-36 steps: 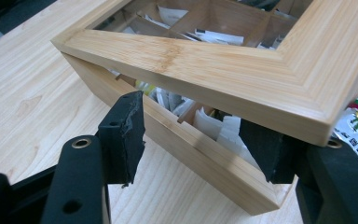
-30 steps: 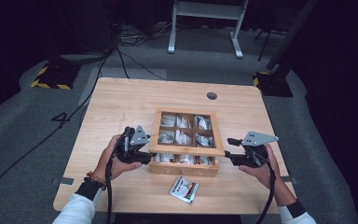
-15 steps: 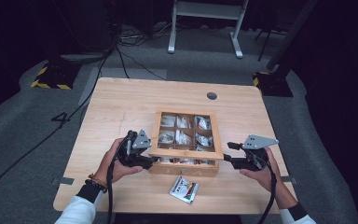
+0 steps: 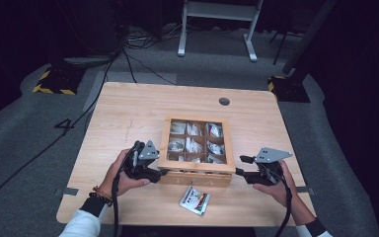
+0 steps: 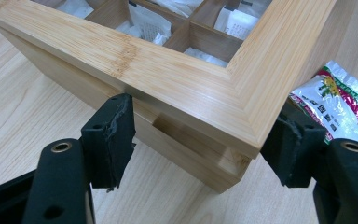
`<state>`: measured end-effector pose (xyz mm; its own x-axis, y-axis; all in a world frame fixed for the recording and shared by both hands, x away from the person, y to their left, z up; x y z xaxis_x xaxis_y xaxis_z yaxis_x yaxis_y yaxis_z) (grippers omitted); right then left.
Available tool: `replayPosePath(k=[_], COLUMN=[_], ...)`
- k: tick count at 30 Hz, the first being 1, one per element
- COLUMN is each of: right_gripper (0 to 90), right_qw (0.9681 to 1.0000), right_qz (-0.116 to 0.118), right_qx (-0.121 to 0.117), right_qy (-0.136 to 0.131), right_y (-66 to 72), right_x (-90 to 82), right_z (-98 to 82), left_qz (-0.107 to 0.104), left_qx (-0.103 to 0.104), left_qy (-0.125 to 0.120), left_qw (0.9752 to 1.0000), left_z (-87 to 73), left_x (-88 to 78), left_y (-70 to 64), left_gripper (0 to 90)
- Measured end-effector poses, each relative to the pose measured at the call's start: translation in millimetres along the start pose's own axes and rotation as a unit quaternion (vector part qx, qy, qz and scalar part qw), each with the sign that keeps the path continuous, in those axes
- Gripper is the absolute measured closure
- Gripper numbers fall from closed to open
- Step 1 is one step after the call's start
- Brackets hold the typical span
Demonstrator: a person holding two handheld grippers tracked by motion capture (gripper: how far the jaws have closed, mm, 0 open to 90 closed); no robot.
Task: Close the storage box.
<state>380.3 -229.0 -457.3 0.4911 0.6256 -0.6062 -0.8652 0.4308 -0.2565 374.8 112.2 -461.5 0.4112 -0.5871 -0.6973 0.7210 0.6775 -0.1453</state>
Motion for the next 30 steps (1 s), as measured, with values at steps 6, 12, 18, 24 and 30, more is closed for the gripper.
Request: replayPosePath(k=[6,12,18,24,30], right_gripper=[46.8,47.1,47.4,46.2,47.3], right_qw=[1.0000,1.0000,0.9999,0.9998,0.9998], right_qz=[0.003,0.004,0.001,0.011,0.005], right_qx=[0.002,0.008,0.006,0.012,0.012], right_qy=[0.005,0.003,0.008,-0.014,-0.018], right_y=[2.3,5.2,6.5,10.3,11.3], right_x=[1.3,0.1,-0.9,-5.3,-4.7], right_z=[-3.4,-5.5,-8.9,-3.9,-2.6], left_qz=[-0.010,-0.013,-0.006,-0.021,-0.019], left_qx=[-0.008,-0.015,-0.003,-0.019,-0.015], left_qy=[-0.005,-0.008,0.005,-0.030,-0.030], left_qw=[0.9999,0.9998,1.0000,0.9991,0.9992], left_z=[-4.4,-6.3,-12.6,-9.2,-7.7], left_x=[0.0,-0.3,-0.1,-8.7,-7.5], left_y=[0.1,-0.6,-4.1,-6.0,-9.2], left_gripper=[31.2,30.9,29.7,33.8,34.0])
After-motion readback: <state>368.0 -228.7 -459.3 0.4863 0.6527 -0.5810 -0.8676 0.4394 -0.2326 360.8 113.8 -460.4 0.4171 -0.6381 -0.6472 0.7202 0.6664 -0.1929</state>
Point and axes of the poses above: each handheld gripper's, and its own axes: x roughly forward along the jaws, z roughly out of its top, y roughly to its left, the point moved 5 cm from there along x, roughly forward along the jaws, and after that the axes turned 15 degrees about -x, right-handed, at the moved point
